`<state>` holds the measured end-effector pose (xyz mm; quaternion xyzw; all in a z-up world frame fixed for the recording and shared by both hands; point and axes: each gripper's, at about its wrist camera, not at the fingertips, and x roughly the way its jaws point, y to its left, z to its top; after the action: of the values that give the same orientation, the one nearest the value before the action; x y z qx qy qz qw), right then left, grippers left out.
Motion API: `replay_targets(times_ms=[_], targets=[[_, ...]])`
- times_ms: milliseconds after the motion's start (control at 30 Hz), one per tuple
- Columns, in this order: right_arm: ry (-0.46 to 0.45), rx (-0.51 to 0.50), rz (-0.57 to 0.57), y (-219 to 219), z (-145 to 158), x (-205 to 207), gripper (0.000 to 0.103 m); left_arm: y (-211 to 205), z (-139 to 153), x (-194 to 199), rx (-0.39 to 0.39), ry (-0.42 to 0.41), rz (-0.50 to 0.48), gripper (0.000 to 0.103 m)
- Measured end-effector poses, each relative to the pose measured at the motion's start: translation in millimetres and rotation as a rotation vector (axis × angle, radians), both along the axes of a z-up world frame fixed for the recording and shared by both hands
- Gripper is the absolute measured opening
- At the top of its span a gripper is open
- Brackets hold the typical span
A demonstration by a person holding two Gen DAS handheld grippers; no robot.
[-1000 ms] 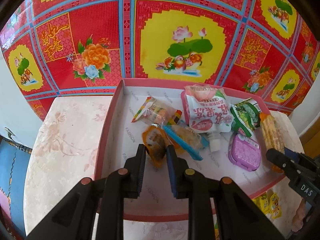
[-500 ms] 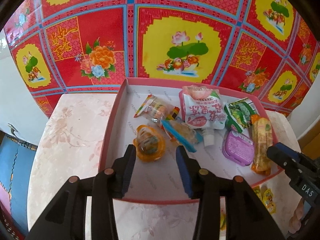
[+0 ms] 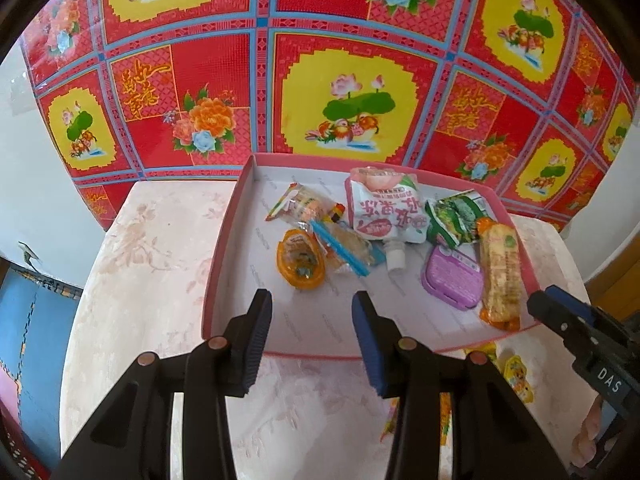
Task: Organize snacks
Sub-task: 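Lower both snacks into the tray and open both grippers, then reach the left gripper to a candy pack while the right approaches the yellow jelly cup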
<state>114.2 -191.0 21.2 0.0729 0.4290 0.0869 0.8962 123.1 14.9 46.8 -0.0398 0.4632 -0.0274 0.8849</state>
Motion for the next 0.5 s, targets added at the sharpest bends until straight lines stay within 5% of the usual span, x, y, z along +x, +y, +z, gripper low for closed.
replay_targets(times_ms=[500], targets=[[-0.001,0.01,-0.011,-6,3,-30,0.045,-6,5,-26,-0.016,0.01,-0.003,0.044]])
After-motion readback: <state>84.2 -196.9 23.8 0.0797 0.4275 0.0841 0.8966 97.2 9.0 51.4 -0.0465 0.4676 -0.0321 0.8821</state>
